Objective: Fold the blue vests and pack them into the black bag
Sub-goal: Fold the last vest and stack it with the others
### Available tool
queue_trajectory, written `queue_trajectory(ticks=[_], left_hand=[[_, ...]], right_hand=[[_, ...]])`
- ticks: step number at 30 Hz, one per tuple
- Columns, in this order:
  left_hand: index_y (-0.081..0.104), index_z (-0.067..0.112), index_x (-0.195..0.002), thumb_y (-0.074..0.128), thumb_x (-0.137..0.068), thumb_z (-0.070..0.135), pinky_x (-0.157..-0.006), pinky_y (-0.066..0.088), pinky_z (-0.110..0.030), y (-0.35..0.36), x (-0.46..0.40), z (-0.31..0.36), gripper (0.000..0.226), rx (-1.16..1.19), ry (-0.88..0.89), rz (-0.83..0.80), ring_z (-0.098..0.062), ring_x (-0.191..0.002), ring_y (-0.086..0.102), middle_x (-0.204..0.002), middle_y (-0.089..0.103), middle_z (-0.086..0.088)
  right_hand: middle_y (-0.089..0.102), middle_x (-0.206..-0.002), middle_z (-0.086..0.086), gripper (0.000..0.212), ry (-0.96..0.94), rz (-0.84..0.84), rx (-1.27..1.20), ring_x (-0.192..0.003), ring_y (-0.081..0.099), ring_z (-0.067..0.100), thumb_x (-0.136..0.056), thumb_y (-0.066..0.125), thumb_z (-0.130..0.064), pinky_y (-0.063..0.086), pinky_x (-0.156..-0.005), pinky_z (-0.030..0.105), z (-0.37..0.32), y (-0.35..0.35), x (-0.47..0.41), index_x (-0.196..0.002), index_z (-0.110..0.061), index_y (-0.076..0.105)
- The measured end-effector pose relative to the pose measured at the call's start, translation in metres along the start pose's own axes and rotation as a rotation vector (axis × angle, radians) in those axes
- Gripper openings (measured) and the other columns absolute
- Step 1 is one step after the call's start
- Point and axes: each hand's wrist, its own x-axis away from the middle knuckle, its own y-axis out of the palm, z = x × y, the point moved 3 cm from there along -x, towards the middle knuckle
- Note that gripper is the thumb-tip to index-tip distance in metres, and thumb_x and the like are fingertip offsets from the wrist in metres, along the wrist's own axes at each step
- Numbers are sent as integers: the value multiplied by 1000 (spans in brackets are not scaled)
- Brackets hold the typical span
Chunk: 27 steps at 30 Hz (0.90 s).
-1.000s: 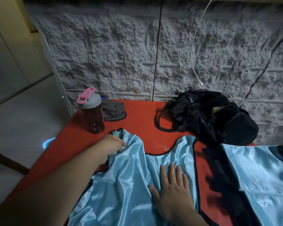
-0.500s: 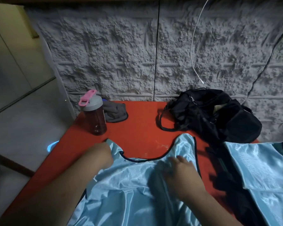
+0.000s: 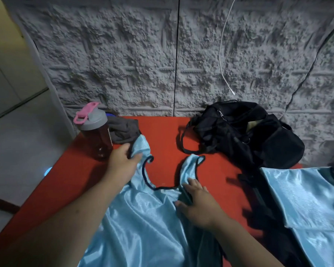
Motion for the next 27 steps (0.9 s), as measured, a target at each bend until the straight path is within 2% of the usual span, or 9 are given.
queue_trajectory(ticks=[2,4,6,8,11,14,17,23,27], left_hand=[[68,17,-98,72,-87,15,-82,56,-36,-3,-5,-2,13,19,30,59,-18,-88,71,-92,74,4],[61,19,-107,72,-85,16,-87,53,-38,-6,-7,-15,24,-98,-60,110,-27,-96,68,-100,71,-2],[54,13,-129,73,-86,16,-95,47,-39,-5,-2,-27,47,-281,-138,119,-36,-112,62,-117,65,-13],[44,10,-143,74,-85,17,-107,39,-44,-3,11,-29,65,-494,-57,109,-40,-126,50,-135,52,-20],[41,12,-147,69,-89,27,-115,33,-44,13,38,-34,66,-671,163,-16,-37,-136,41,-150,40,-14],[13,21,-161,39,-101,51,-125,13,-43,27,62,-52,71,-867,105,-252,-24,-154,12,-168,14,-4],[1,25,-162,17,-101,60,-126,1,-46,26,77,-58,72,-1079,21,-283,-25,-156,-5,-169,-1,-6],[39,25,-140,41,-88,71,-108,39,-48,12,92,-29,70,-1221,-127,-342,-33,-136,36,-144,43,-12],[64,28,-113,53,-85,68,-98,44,-42,0,80,-17,50,-1065,109,-106,-28,-118,51,-115,61,-4]], right_hand=[[21,-167,-3,71,6,-44,-20,-154,15,16,-93,62,-51,9,-123,29,2,0,1,-154,-21,41],[43,-147,-4,49,71,56,32,-141,37,23,-90,61,-51,28,-114,30,10,-6,3,-131,-24,59],[49,-128,-3,30,165,179,131,-132,42,24,-90,56,-49,33,-109,34,16,-15,6,-110,-27,59],[43,-143,1,40,206,216,140,-142,31,24,-93,52,-44,26,-117,37,16,-18,9,-128,-25,55],[25,-163,10,57,197,197,66,-152,16,27,-98,48,-43,20,-123,39,7,-14,9,-148,-17,40],[32,-155,6,58,201,141,106,-149,20,27,-98,39,-50,23,-120,44,4,1,9,-147,-20,36],[11,-168,1,75,127,23,204,-155,-1,24,-96,38,-59,3,-125,49,3,15,8,-160,-24,18],[10,-169,-10,74,-124,-107,44,-155,-8,7,-95,54,-55,-9,-126,41,-9,19,6,-159,-31,27],[48,-143,-11,46,-141,94,31,-141,35,10,-92,53,-50,16,-124,38,-10,8,4,-134,-31,57]])
